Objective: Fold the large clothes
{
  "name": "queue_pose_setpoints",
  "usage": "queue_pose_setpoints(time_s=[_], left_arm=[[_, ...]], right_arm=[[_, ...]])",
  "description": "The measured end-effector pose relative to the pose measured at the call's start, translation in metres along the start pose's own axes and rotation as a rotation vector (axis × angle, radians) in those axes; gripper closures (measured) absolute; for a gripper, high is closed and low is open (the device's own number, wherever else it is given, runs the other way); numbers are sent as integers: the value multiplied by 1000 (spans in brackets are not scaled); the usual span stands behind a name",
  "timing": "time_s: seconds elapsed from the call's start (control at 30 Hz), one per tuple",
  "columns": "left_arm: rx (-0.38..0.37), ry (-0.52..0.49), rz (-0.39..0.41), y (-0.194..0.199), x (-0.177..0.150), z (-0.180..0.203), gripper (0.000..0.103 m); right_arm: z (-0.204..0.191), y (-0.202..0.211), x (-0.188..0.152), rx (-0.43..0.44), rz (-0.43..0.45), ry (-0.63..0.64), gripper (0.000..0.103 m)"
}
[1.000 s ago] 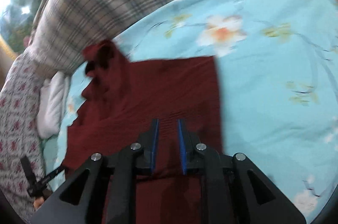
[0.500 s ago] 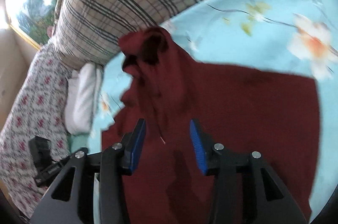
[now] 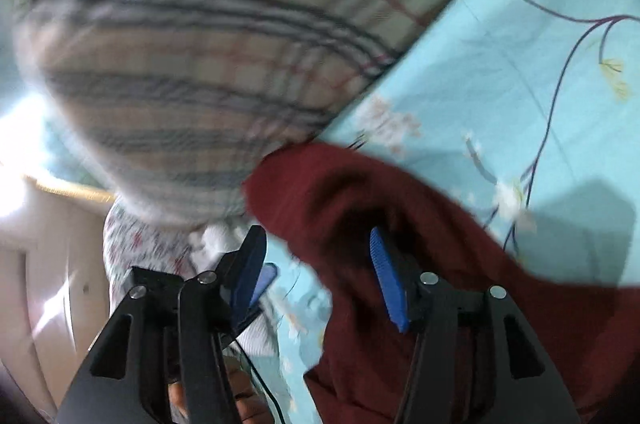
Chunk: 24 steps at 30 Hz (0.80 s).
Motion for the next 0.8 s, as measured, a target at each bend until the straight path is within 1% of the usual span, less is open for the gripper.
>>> queue_pose_setpoints(time_s=[0.1, 0.13, 0.17, 0.2, 0.27, 0.33, 0.4, 0.43, 0.5, 0.53, 0.57, 0.6, 0.63, 0.7, 0.77, 0.8], left_arm=[[38, -2, -14, -18, 14, -2, 36], [45, -4, -18, -20, 14, -2, 36], [39, -6, -28, -22, 12, -4, 36], [29, -12, -32, -22, 9, -4, 36], [18, -33, -33, -15, -1, -4, 36], [-9, -37, -38, -7, -13, -5, 36], [-55, -37, -49, 8, -35, -5, 36], [-74, -40, -52, 15, -46, -5, 35], [-126, -69, -71, 34, -83, -1, 30], [-158, -80, -79, 44, -104, 1, 30], [-177, -87, -87, 48, -118, 2, 29], [-201, -94, -105, 55, -140, 1, 29], [-217, -94, -108, 62, -158, -1, 28], [-220, -85, -119, 69, -184, -8, 26], [-197, -75, -129, 71, -205, -18, 26], [-176, -58, -132, 69, -212, -26, 26]], right_arm=[[11, -16, 19, -2, 10, -52, 48], [13, -21, 23, -8, 12, -38, 56], [12, -23, 23, -14, 6, -20, 83], [12, -23, 20, -18, -12, 0, 95], [8, -14, 9, 18, -29, 37, 96], [1, 5, -10, 55, -46, 103, 96], [-3, 26, -31, 77, -71, 167, 96], [-4, 42, -48, 87, -89, 209, 96], [0, 65, -75, 102, -121, 248, 96], [4, 79, -94, 110, -149, 280, 96], [8, 89, -111, 117, -181, 312, 96], [11, 93, -122, 122, -202, 331, 96], [18, 100, -141, 119, -243, 367, 96], [36, 107, -167, 68, -279, 415, 96], [61, 108, -184, -4, -298, 411, 96], [70, 108, -188, -20, -301, 394, 96]])
Point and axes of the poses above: each gripper's, at about its wrist camera, not at the fingertips, and y roughly against the way its jaws point, z to its right, x to its top, the point moved 3 cm from there along -y, roughly the way its jaws point, and after that the axes turned 1 degree about -y, right-handed, at the moved point
